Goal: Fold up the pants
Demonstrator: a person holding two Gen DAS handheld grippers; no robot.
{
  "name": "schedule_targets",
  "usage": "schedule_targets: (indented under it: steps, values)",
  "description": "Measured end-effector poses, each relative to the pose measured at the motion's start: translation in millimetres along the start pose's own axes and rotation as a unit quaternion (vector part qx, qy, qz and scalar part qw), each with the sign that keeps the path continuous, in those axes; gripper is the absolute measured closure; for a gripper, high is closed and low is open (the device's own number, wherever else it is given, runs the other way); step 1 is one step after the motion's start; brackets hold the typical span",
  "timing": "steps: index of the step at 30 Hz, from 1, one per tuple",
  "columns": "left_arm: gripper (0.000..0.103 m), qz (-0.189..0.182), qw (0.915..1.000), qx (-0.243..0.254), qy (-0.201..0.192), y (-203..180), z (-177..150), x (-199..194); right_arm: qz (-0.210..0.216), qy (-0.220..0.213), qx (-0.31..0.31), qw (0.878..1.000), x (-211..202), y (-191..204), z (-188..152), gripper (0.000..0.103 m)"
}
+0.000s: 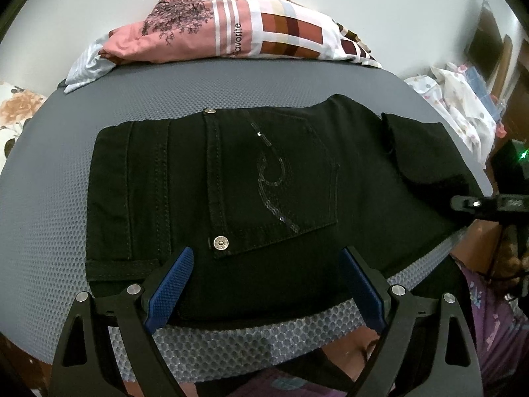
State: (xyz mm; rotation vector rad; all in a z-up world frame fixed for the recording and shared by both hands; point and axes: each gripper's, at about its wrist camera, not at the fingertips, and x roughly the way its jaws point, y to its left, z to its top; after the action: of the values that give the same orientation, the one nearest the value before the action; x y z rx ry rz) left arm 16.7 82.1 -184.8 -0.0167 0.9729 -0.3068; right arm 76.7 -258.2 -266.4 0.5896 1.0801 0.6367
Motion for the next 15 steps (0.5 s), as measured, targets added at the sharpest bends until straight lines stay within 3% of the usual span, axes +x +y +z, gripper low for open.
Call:
schedule_targets:
  steps: [2,4,7,10,13,15]
  values:
    - [0.013,-0.001,1.0,-0.002,0.0,0.6,0.2,-1.1,0.038,0.014,0.007,0.999,-6.1,0.1,3.1,0.07]
    - [0.013,-0.003,1.0,-0.005,-0.002,1.6,0.4,-2.2,0.089,0.005,0.017,0.996,-24.6,-1.4,9.1,0.071]
    - [0.013,-0.006,0.9999,-0.009,-0.004,2.8,1.5,-2.4,0.118,-0.074,0.054,0.989,-72.1,-19.4,26.7,0.065]
    - [0.013,-0.008,0.9999,-0.008,0.0,2.5,1.2,-0.3,0.06,-0.132,0.066,0.987,-108.3,-39.1,42.2,0.063]
    - [0.013,-0.003,1.0,0.0,0.002,-0.3,0.1,1.8,0.003,-0.137,0.046,0.99,-116.8,-49.8,59.8,0.063]
    - [0.013,0.002,1.0,0.004,0.004,-2.5,-0.8,3.2,-0.011,-0.128,0.033,0.991,-111.5,-53.6,73.1,0.063]
